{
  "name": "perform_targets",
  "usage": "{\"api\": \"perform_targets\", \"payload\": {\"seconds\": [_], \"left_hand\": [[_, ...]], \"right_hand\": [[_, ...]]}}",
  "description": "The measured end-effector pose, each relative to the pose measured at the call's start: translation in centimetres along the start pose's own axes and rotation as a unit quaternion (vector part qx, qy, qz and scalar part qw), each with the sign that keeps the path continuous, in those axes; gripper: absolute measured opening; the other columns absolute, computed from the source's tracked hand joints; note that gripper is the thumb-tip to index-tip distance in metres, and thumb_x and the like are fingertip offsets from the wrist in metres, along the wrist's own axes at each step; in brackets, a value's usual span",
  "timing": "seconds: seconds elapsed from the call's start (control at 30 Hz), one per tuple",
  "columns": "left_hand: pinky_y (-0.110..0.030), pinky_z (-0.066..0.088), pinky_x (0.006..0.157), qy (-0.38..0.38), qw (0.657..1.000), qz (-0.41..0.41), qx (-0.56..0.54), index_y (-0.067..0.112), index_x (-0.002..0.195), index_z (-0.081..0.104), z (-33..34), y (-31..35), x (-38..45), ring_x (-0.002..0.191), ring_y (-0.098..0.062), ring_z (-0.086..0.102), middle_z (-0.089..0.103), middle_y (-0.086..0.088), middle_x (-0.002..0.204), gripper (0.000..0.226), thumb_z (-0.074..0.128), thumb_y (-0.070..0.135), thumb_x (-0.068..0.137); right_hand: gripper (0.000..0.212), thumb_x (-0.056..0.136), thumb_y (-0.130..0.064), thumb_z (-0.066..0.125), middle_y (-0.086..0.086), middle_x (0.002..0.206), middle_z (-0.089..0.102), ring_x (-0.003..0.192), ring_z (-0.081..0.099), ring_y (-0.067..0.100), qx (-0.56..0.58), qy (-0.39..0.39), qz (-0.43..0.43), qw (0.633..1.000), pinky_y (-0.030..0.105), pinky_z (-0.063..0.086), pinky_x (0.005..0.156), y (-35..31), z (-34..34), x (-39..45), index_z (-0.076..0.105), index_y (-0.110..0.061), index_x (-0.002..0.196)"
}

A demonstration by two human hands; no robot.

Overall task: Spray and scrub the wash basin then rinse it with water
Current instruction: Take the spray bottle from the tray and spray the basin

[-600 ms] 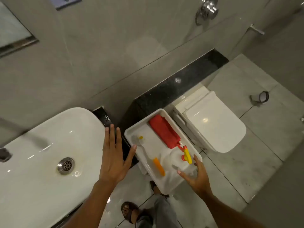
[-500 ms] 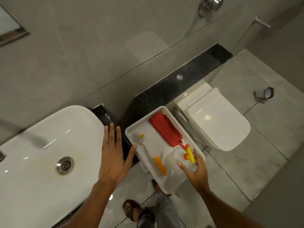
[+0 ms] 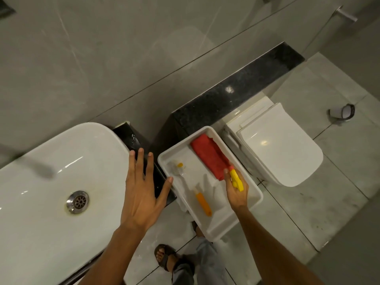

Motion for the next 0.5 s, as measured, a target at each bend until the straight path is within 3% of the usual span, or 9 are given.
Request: {"api": "perform_targets", "payload": {"seconds": [0.1,0.17,0.2,0.27,0.33,0.37,0.5], "left_hand": [[-0.048,0.004,0.133,0.000,1.000,0.000,0.008,0.021,0.174,0.013,0.2,-0.2,0.1,0.167,-0.017,-0.022,-0.011,0.003,0.182,0.088,0.030,0.074,0.106],[-0.049,0.005,0.134,0.007,1.000,0.002,0.018,0.019,0.173,0.013,0.3,-0.3,0.1,0.168,-0.020,-0.020,-0.009,0.000,0.183,0.087,0.029,0.073,0.107],[-0.050,0.007,0.135,0.011,1.000,0.005,0.021,0.018,0.173,0.013,0.5,-0.3,0.1,0.168,-0.021,-0.018,-0.007,-0.001,0.183,0.087,0.029,0.072,0.107],[-0.053,0.010,0.136,0.019,1.000,0.014,0.005,0.016,0.173,0.017,0.2,-0.3,0.0,0.169,-0.023,-0.013,-0.003,-0.004,0.183,0.086,0.031,0.069,0.107],[-0.053,0.009,0.137,0.023,0.999,0.020,-0.027,0.015,0.172,0.020,-0.3,-0.3,-0.2,0.170,-0.024,-0.008,0.000,-0.003,0.182,0.087,0.028,0.071,0.106],[-0.053,0.008,0.137,0.023,0.999,0.020,-0.042,0.015,0.172,0.021,-0.6,-0.1,-0.2,0.170,-0.023,-0.005,0.001,-0.002,0.182,0.088,0.024,0.073,0.105],[-0.052,0.008,0.137,0.041,0.997,0.014,-0.070,0.016,0.172,0.022,-2.9,-0.6,-1.4,0.170,-0.022,0.002,0.007,-0.004,0.182,0.091,0.020,0.077,0.104]], "right_hand": [[0.034,0.107,-0.031,0.058,0.006,0.130,0.073,0.123,0.068,0.022,0.017,-0.013,-0.016,1.000,0.043,0.056,0.107,-1.8,0.4,-0.3,0.070,-0.017,0.136],[0.027,0.108,-0.024,0.059,-0.008,0.119,0.075,0.113,0.070,0.008,0.036,-0.019,-0.029,0.999,0.030,0.059,0.098,-3.6,0.7,-1.2,0.076,-0.037,0.125],[0.034,0.107,-0.017,0.060,-0.015,0.111,0.076,0.105,0.072,0.002,0.047,-0.023,-0.040,0.998,0.024,0.060,0.090,-4.5,0.9,-1.8,0.076,-0.046,0.115],[0.039,0.105,-0.007,0.060,-0.014,0.105,0.078,0.099,0.075,0.009,0.068,-0.041,-0.062,0.995,0.032,0.063,0.083,-5.9,1.1,-2.9,0.076,-0.042,0.105],[0.026,0.106,-0.009,0.061,0.000,0.106,0.079,0.098,0.076,0.025,0.086,-0.052,-0.091,0.991,0.051,0.064,0.083,-7.5,1.4,-4.2,0.077,-0.031,0.105],[0.024,0.106,-0.014,0.062,0.005,0.105,0.079,0.098,0.076,0.029,0.103,-0.060,-0.099,0.988,0.053,0.064,0.083,-8.3,1.5,-4.7,0.076,-0.032,0.105],[0.014,0.102,-0.037,0.065,0.006,0.105,0.078,0.101,0.077,0.027,0.160,-0.104,-0.066,0.979,0.047,0.063,0.089,-13.5,1.9,-7.5,0.077,-0.040,0.106]]}}
Point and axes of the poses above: each hand's wrist, its own x-axis towards the middle knuckle, its own z-axis out of the palm, y = z × x, the point moved 1 cm from there along x, towards the middle knuckle
